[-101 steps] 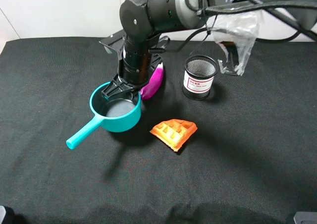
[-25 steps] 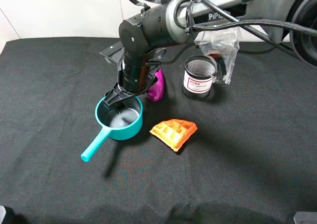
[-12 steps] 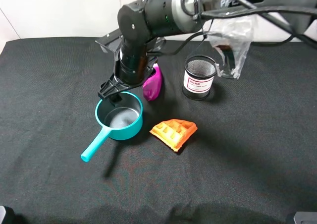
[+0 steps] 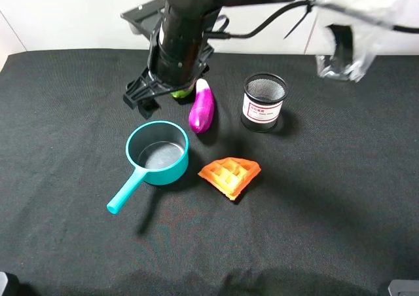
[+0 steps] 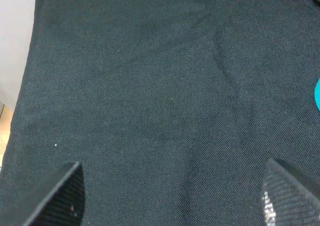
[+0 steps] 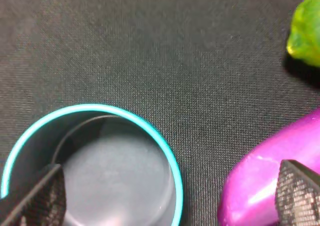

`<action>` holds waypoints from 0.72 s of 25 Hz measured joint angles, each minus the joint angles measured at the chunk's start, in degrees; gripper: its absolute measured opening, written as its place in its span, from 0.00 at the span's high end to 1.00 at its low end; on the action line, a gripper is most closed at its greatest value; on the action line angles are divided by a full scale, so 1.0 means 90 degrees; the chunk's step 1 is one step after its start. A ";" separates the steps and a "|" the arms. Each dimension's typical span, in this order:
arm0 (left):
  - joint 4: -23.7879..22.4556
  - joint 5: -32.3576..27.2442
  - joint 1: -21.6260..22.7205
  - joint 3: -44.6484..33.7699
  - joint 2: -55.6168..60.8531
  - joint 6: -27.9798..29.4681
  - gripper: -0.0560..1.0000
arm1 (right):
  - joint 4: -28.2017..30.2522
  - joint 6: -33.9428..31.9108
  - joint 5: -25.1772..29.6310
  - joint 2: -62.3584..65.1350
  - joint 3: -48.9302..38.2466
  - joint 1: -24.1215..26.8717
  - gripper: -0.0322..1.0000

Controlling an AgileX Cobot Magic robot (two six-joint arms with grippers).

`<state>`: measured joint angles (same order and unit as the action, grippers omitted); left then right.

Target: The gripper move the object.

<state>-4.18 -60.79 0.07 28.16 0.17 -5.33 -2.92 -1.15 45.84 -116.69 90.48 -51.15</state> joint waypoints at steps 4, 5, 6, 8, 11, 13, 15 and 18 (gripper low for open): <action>0.0000 0.0000 0.0000 0.0000 0.0000 0.0000 0.23 | -0.0004 0.0000 0.0256 0.0320 0.0000 0.0000 0.36; 0.0000 0.0000 0.0000 0.0000 0.0000 0.0000 0.23 | -0.0004 0.0000 0.0326 0.0403 0.0000 0.0000 0.36; 0.0000 0.0000 0.0000 0.0000 0.0000 0.0000 0.23 | -0.0004 0.0000 0.0412 0.0464 0.0000 0.0000 0.36; 0.0000 0.0000 0.0000 0.0000 0.0000 0.0000 0.23 | -0.0004 0.0000 0.0514 0.0595 0.0000 0.0000 0.36; 0.0000 0.0000 0.0000 0.0000 0.0000 0.0000 0.23 | 0.0003 0.0000 0.0632 0.0749 0.0000 0.0000 0.36; 0.0000 0.0000 0.0000 0.0000 0.0000 0.0000 0.23 | 0.0003 0.0000 0.0739 0.0831 0.0000 0.0000 0.36; 0.0000 0.0000 0.0000 0.0000 0.0000 0.0000 0.23 | 0.0003 0.0000 0.0779 0.0900 0.0000 0.0010 0.36; 0.0000 0.0000 0.0000 0.0000 0.0000 0.0000 0.23 | -0.0005 0.0000 0.0821 0.1008 0.0000 0.0138 0.36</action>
<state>-4.18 -60.79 0.07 28.16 0.17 -5.33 -2.96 -1.15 53.23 -107.62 90.48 -49.91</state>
